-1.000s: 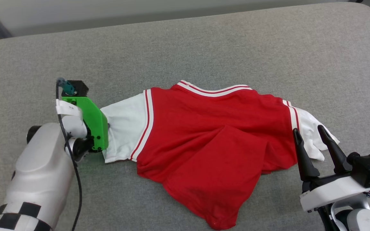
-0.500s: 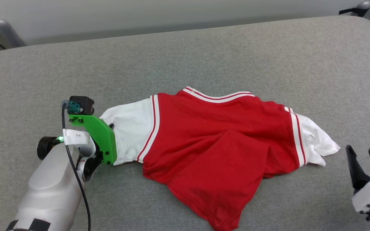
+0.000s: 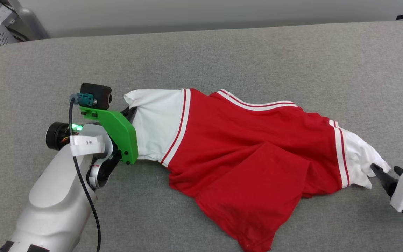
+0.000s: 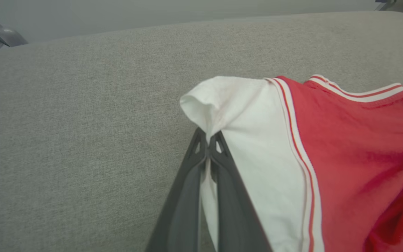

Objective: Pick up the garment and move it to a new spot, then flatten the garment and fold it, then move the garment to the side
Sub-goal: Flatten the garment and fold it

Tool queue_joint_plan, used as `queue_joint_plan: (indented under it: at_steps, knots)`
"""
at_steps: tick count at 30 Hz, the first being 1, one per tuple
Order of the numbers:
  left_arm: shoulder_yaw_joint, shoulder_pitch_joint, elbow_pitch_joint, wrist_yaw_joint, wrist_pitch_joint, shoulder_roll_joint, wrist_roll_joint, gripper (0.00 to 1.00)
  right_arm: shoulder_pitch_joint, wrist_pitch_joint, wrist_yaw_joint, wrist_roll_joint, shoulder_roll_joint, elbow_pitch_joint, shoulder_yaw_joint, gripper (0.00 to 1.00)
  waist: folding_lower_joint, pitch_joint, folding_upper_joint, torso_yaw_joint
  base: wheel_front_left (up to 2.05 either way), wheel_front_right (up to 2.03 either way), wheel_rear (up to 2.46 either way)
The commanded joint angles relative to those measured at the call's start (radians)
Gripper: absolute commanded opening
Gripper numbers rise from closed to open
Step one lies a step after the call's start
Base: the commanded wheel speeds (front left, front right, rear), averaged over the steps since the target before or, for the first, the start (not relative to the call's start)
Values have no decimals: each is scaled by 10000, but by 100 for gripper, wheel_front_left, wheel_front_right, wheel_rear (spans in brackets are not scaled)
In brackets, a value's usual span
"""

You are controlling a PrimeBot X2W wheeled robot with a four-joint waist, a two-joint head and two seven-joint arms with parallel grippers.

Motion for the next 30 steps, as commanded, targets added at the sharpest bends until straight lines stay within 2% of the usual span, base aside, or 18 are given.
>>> queue_joint_plan:
  at_steps: [1, 6, 10, 11, 12, 13, 14, 21, 30]
  knots:
    - [-3, 146, -275, 153, 74, 139, 163, 0, -395, 160, -6, 135, -154, 247, 250, 100, 0, 194, 0, 123, 0, 0, 0]
    - [-33, 234, -1172, 365, 323, 256, 179, 0, -1179, 550, -6, 501, -358, 1261, 1286, 100, 0, 504, 0, 309, 0, 0, 0]
    - [-6, 340, -1557, 479, 330, 315, 155, 0, -1398, 1083, -6, 984, -227, 2225, 2184, 100, 0, 638, 0, 417, 0, 0, 0]
    - [4, 370, -1599, 495, 318, 318, 138, 0, -1411, 1191, -6, 1089, -190, 2444, 2339, 95, 0, 640, 0, 440, 0, 0, 0]
    - [8, 404, -1638, 513, 313, 329, 126, 0, -1433, 1304, -6, 1256, -150, 2670, 2508, 44, 0, 637, 0, 465, 0, 0, 0]
    - [10, 427, -1665, 527, 309, 338, 119, 0, -1460, 1356, -6, 1408, -120, 2842, 2593, 28, 0, 629, 0, 482, 0, 0, 0]
    - [9, 457, -1692, 536, 301, 346, 107, 0, -1495, 1423, -6, 1548, -116, 3038, 2700, 0, 0, 604, 0, 502, 0, 0, 0]
    - [102, 676, -1856, 682, 106, 562, 136, 0, -2061, 756, -6, 1862, -683, 3251, 2887, 0, 0, 157, 0, 438, 0, 0, 0]
    - [511, 492, -2174, 1003, -368, 964, 275, 0, -2932, -177, -6, 1418, -1531, 2225, 2541, 0, 0, -659, 0, 255, 0, 0, 0]
